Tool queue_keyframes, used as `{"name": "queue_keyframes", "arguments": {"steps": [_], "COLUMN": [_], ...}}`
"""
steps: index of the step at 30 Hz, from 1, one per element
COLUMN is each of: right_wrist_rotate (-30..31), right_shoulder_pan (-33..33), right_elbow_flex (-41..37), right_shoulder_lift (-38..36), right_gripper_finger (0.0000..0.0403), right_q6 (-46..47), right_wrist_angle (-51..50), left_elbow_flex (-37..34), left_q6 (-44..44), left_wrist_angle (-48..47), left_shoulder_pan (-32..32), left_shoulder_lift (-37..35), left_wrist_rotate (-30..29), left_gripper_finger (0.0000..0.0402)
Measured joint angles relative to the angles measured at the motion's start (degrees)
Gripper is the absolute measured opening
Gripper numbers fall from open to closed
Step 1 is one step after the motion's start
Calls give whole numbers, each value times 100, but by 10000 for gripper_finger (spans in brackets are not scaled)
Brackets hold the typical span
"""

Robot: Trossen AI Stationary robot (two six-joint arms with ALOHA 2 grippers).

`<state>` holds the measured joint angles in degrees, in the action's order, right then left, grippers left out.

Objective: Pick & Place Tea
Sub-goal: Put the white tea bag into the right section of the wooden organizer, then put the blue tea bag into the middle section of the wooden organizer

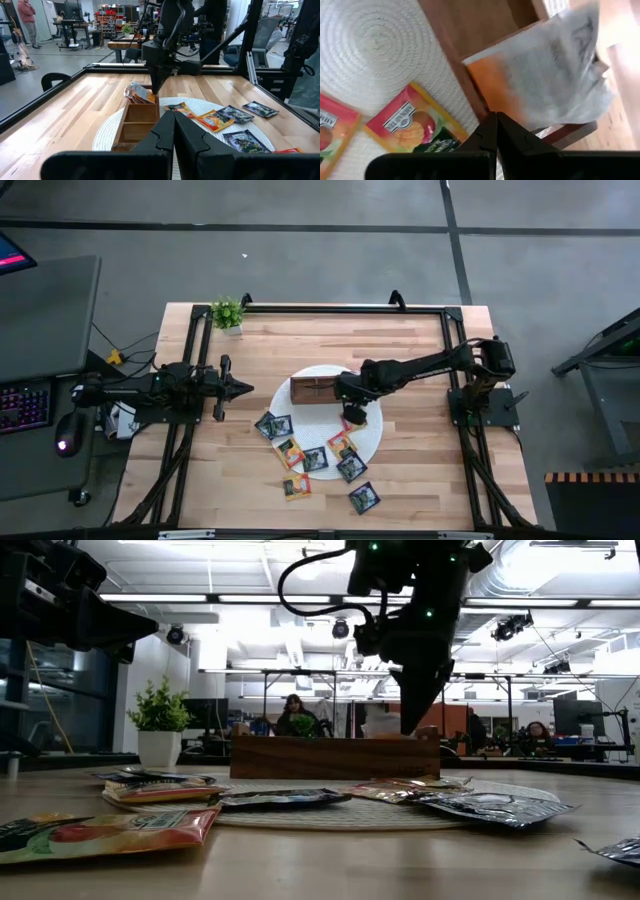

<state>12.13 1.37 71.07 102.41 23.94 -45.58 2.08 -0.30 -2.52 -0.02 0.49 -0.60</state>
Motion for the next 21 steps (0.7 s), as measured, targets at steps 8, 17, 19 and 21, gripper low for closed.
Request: {"name": "queue_keyframes", "arguments": {"steps": [8, 17, 19, 21], "right_wrist_rotate": [137, 150, 136, 138], "right_shoulder_pan": [-156, -121, -96, -60], "right_elbow_flex": [0, 2, 50, 119], "right_shoulder_lift": [0, 0, 0, -24], "right_gripper_finger": [0, 0, 0, 0], "right_q6": [-90, -59, -78, -95], "right_wrist_angle": [68, 85, 67, 59], "left_elbow_flex": [1, 1, 1, 1], "left_q6": [1, -1, 0, -1], "left_wrist_angle": [0, 0, 0, 0], "left_shoulder_pan": [-1, 1, 0, 1], "left_shoulder_lift": [1, 0, 1, 1], "left_wrist_rotate": [0, 0, 0, 0], "left_gripper_finger": [1, 1, 1, 1]}}
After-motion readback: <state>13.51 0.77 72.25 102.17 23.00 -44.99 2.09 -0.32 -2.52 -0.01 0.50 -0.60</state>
